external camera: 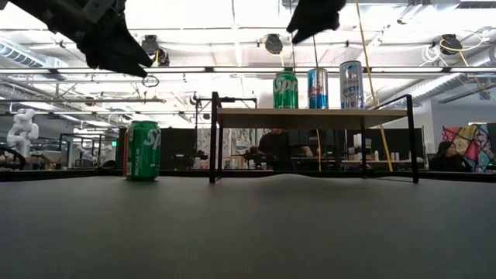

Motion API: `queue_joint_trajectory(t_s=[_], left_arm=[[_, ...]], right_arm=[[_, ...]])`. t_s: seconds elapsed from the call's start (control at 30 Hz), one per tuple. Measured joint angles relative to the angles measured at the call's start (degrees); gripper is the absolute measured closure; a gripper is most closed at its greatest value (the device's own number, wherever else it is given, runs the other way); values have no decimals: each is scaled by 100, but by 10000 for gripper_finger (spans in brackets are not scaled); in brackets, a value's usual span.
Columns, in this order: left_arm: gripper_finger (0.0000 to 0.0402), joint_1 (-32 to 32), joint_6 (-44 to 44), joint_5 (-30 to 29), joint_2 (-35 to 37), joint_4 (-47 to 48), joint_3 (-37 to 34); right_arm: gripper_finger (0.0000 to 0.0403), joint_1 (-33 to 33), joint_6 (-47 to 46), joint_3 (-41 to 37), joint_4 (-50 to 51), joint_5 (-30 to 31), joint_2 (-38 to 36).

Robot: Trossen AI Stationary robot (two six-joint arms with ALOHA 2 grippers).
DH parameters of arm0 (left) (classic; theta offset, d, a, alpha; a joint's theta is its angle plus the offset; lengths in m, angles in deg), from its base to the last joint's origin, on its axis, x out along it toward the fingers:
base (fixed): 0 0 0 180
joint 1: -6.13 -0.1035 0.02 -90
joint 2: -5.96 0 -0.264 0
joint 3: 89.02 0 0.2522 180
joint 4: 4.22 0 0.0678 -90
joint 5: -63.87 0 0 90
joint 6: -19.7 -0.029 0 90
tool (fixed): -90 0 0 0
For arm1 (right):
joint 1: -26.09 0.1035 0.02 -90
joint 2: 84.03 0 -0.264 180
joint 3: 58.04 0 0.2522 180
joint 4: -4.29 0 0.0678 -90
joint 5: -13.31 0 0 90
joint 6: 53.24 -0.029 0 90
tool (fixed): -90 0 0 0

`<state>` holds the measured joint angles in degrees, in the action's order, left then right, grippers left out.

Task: Place canned beverage on shelf
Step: Put the bottom red soda can on the shelf

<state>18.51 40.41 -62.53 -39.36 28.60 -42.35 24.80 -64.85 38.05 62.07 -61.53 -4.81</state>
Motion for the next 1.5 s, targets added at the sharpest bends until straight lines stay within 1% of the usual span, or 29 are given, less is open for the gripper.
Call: queue_joint_trajectory(t_s=[0.1,0.2,0.33,0.43,0.53,0.57,0.67,0.7,0.77,0.9,1.03,1.1,1.27,1.4,1.5], left_arm=[[87,103,-19,24,-136,-485,-163],[87,210,-315,296,-512,-1486,-525],[87,238,-851,720,-1119,-3151,-885],[87,238,-1117,1009,-1654,-3972,-944],[87,238,-1206,1487,-2197,-4872,-944],[87,238,-1201,1700,-2390,-5160,-942],[87,241,-1202,2239,-2905,-5776,-942],[87,243,-1204,2321,-3044,-5915,-942],[87,238,-1204,2334,-3307,-6196,-942],[87,232,-1208,2274,-3734,-6806,-934],[87,222,-1211,2266,-3996,-7234,-774],[87,222,-1228,2264,-4079,-7275,-656],[87,222,-1407,2268,-4430,-7260,-291],[87,222,-1461,2267,-4790,-7260,-22],[87,251,-1517,2269,-5017,-7249,138]], right_arm=[[172,386,-550,-484,-137,9,-22],[172,911,-1314,-762,152,-8,1],[172,1633,-2313,-767,608,-45,-24],[172,2116,-2836,-736,803,-236,-36],[172,2511,-3299,-715,783,-459,-8],[172,2656,-3448,-715,788,-406,5],[172,3066,-4280,-717,812,365,78],[172,3177,-4470,-717,813,457,87],[172,3348,-4951,-717,949,448,96],[172,3678,-5738,-717,1536,419,96],[172,3947,-6425,-624,2450,31,96],[172,4085,-6684,-537,2711,-24,96],[175,4458,-7066,-99,2941,-22,133],[194,4760,-7150,234,3024,-40,368],[210,4948,-6961,404,2978,-328,565]])
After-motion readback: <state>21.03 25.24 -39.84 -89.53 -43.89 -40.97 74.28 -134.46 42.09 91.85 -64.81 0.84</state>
